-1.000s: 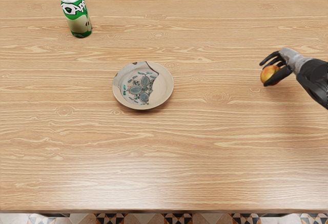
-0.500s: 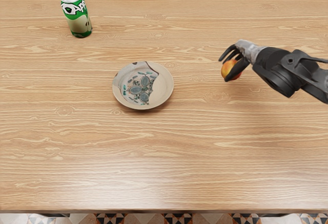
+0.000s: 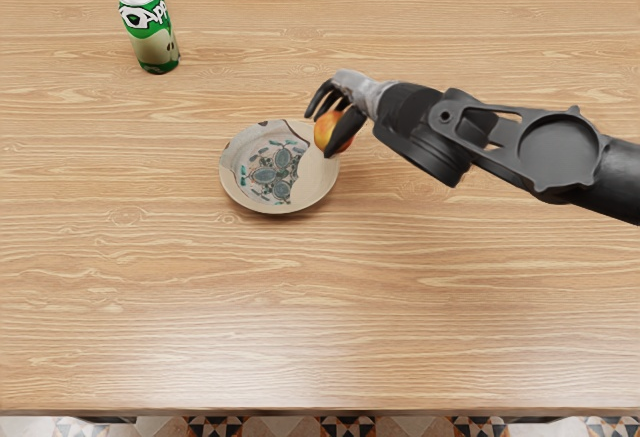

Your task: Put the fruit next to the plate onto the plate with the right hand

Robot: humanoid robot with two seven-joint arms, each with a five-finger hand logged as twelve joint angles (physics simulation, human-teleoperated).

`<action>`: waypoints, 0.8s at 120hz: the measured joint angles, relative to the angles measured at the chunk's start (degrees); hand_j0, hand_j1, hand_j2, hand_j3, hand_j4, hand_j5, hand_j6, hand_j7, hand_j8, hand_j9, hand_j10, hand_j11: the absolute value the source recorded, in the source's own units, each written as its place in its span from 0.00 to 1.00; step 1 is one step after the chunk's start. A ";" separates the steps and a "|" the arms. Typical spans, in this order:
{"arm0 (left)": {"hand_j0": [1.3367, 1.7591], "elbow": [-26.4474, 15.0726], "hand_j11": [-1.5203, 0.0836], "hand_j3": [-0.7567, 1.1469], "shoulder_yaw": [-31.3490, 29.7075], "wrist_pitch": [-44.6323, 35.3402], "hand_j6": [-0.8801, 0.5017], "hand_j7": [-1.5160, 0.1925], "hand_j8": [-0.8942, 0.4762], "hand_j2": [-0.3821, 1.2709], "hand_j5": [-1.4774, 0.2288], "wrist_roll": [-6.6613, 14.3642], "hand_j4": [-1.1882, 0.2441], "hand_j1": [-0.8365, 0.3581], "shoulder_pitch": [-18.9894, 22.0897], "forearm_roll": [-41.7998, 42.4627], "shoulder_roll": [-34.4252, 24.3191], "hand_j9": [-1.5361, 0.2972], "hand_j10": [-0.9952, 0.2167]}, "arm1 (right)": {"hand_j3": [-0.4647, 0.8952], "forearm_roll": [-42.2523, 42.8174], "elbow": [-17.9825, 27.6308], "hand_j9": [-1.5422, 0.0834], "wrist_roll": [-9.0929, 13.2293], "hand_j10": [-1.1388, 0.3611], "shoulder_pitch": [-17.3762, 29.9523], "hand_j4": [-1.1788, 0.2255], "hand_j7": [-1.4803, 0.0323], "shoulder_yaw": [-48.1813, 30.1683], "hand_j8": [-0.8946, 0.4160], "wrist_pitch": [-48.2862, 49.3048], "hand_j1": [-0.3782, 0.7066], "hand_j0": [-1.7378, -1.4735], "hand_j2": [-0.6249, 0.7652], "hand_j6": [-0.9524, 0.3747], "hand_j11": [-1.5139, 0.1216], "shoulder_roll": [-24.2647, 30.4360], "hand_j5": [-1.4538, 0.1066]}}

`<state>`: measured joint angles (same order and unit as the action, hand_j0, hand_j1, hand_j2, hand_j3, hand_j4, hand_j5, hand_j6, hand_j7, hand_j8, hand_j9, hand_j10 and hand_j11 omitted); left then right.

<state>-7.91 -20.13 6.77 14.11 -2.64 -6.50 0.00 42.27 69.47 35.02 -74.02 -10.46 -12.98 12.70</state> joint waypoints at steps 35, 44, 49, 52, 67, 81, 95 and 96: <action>0.76 0.00 0.75 0.40 0.00 0.00 0.46 0.70 0.48 0.26 0.68 -0.02 0.66 0.75 0.00 0.00 0.00 0.67 0.62 | 0.34 0.28 -3.62 0.40 0.00 0.46 -2.23 0.38 0.40 2.73 0.43 -0.28 0.62 0.30 0.70 0.35 0.39 -9.57 0.35; 0.76 0.00 0.75 0.40 0.00 0.00 0.46 0.70 0.48 0.26 0.68 -0.02 0.66 0.75 0.00 0.00 0.00 0.67 0.62 | 0.34 0.37 -3.95 0.41 0.00 0.45 -1.92 0.38 0.40 3.82 0.43 -0.54 0.64 0.30 0.74 0.34 0.40 -11.09 0.35; 0.76 0.00 0.75 0.40 0.00 0.00 0.46 0.70 0.48 0.26 0.68 0.00 0.66 0.75 0.00 0.00 0.00 0.67 0.62 | 0.34 0.39 -4.51 0.40 -0.01 0.45 -1.65 0.38 0.40 4.20 0.42 -0.62 0.64 0.30 0.78 0.33 0.39 -11.62 0.34; 0.76 0.00 0.75 0.40 0.00 0.00 0.46 0.70 0.48 0.26 0.68 -0.01 0.66 0.75 0.00 0.00 0.00 0.67 0.62 | 0.34 0.38 -5.22 0.40 -0.01 0.45 -1.51 0.38 0.40 4.36 0.42 -0.63 0.65 0.30 0.79 0.32 0.39 -11.85 0.34; 0.76 0.00 0.75 0.40 0.02 0.00 0.46 0.70 0.48 0.26 0.68 -0.01 0.66 0.75 0.00 0.00 0.00 0.67 0.62 | 0.34 0.86 -10.86 0.40 0.03 0.44 -1.54 0.38 0.40 4.86 0.40 -0.61 0.65 0.30 0.82 0.31 0.39 -12.43 0.35; 0.76 0.00 0.75 0.40 0.05 0.00 0.46 0.70 0.48 0.26 0.68 -0.01 0.66 0.75 0.09 0.00 0.00 0.67 0.62 | 0.34 1.08 -13.63 0.41 0.05 0.43 -1.61 0.38 0.40 5.47 0.40 -0.60 0.65 0.30 0.82 0.30 0.40 -12.60 0.35; 0.76 -0.01 0.75 0.40 0.03 0.00 0.46 0.70 0.48 0.26 0.68 -0.01 0.66 0.75 0.09 0.00 0.00 0.67 0.62 | 0.34 1.41 -14.63 0.54 0.01 0.50 -1.71 0.49 0.55 6.42 0.44 -2.04 0.51 0.30 0.68 0.39 0.53 -12.66 0.50; 0.76 -0.01 0.75 0.40 0.03 0.00 0.46 0.70 0.48 0.26 0.68 -0.01 0.66 0.75 0.09 0.00 0.00 0.67 0.62 | 0.34 1.42 -14.64 0.56 0.01 0.50 -1.72 0.51 0.56 6.45 0.45 -2.27 0.50 0.30 0.67 0.40 0.54 -12.67 0.51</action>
<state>-7.92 -20.10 6.77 14.09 -2.55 -6.51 0.00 43.69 54.83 35.03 -75.74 -4.01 -15.25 0.03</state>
